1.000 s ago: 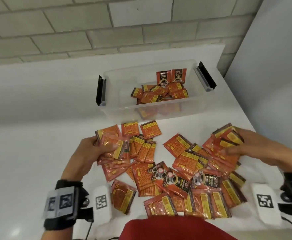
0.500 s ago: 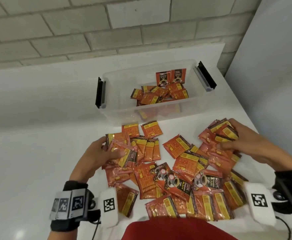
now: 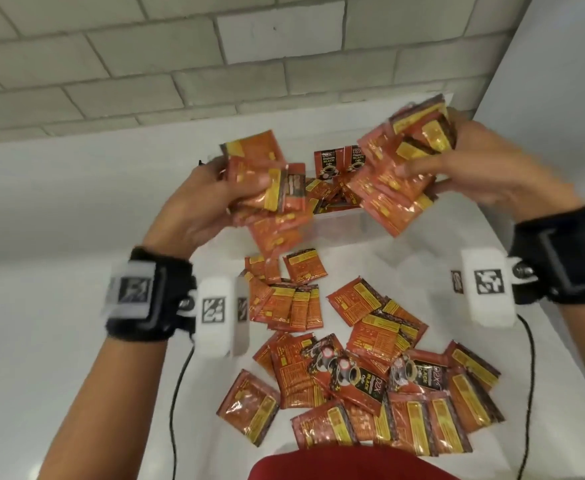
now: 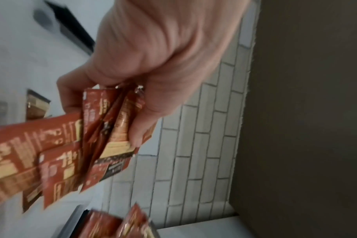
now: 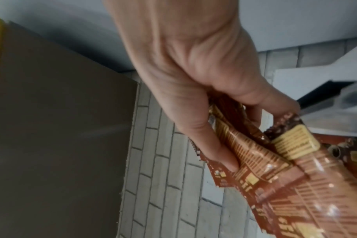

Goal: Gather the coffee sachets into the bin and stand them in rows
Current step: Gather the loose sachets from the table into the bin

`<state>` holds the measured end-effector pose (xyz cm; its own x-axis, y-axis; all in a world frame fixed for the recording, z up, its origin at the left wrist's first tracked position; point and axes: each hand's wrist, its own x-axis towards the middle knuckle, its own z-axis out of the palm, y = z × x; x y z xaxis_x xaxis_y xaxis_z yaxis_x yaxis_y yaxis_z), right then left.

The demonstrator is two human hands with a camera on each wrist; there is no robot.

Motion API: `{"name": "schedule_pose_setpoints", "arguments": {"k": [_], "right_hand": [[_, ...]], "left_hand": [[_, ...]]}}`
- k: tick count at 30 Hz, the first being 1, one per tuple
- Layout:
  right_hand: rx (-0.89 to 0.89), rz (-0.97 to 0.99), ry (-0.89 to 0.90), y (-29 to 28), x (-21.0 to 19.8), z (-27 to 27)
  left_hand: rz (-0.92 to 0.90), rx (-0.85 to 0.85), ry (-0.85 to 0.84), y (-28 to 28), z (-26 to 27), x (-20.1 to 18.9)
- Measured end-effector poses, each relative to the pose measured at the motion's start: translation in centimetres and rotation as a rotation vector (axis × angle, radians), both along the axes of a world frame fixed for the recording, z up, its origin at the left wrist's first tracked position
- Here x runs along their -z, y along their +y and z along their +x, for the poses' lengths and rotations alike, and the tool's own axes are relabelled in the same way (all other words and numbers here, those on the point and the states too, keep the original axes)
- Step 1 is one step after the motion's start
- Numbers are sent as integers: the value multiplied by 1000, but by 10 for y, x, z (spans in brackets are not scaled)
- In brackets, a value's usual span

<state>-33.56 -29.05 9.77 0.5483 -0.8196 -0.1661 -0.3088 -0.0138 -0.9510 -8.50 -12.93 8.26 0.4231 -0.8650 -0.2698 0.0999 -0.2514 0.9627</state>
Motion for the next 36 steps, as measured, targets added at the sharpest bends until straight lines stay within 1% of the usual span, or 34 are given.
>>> {"name": "schedule_pose_setpoints", "arguments": {"k": [2, 5, 7, 10, 11, 14, 16, 18, 19, 21, 23, 24, 25, 27, 29, 31, 33, 36], "right_hand": [[-14, 33, -18, -17, 2, 22], [0, 71, -8, -39, 14, 52], [17, 97, 14, -50, 28, 69], [28, 163, 19, -59, 52, 84], [26, 184, 18, -59, 58, 87], [-2, 205, 48, -61, 72, 91], [-37, 179, 121, -65, 79, 92], [-77, 99, 211, -66, 82, 91], [-88, 46, 258, -67, 84, 91], [-116, -54, 333, -66, 82, 88], [-130, -121, 360, -64, 79, 84], [-123, -149, 352, -60, 76, 82], [-108, -190, 338, -56, 73, 79], [-75, -286, 286, -42, 63, 72], [-87, -346, 212, -19, 51, 65], [-164, -359, 171, 8, 43, 57], [-286, -343, 169, 32, 44, 50], [-498, -299, 260, 58, 64, 49]], "left_hand": [[12, -37, 21, -32, 3, 2], [52, -20, 24, -76, 3, 6], [116, -5, -7, -100, 4, 14], [244, 41, 74, -119, 8, 28], [280, 65, 68, -122, 9, 34], [391, 173, -111, -122, 10, 41], [415, 193, -237, -123, 13, 47], [421, 200, -238, -125, 17, 53], [434, 184, -277, -128, 20, 58], [456, 183, -411, -127, 22, 58], [430, 167, -504, -122, 18, 48], [393, 144, -521, -117, 14, 43], [352, 136, -512, -113, 13, 40], [235, 120, -416, -98, 7, 31], [129, 163, -383, -71, -3, 22], [112, 226, -468, -41, -15, 16], [165, 303, -571, -13, -24, 19], [250, 422, -710, 20, -30, 38]]}}
